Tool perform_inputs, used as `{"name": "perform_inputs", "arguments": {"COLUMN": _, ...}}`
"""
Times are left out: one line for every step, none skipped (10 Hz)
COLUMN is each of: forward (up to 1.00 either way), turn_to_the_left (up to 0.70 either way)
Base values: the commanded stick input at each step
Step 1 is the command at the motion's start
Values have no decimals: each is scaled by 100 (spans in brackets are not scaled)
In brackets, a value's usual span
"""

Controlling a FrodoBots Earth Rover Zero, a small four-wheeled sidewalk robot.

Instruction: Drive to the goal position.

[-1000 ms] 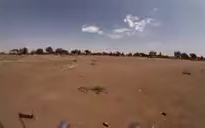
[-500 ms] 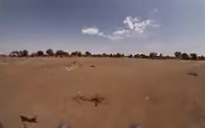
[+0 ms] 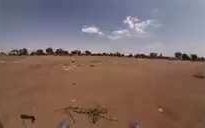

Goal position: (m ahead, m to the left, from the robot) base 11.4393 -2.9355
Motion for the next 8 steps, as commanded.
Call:
{"name": "perform_inputs", "arguments": {"forward": 70, "turn_to_the_left": 0}}
{"name": "perform_inputs", "arguments": {"forward": 70, "turn_to_the_left": 0}}
{"name": "perform_inputs", "arguments": {"forward": 70, "turn_to_the_left": 0}}
{"name": "perform_inputs", "arguments": {"forward": 70, "turn_to_the_left": 0}}
{"name": "perform_inputs", "arguments": {"forward": 70, "turn_to_the_left": 0}}
{"name": "perform_inputs", "arguments": {"forward": 70, "turn_to_the_left": 0}}
{"name": "perform_inputs", "arguments": {"forward": 70, "turn_to_the_left": 0}}
{"name": "perform_inputs", "arguments": {"forward": 70, "turn_to_the_left": 0}}
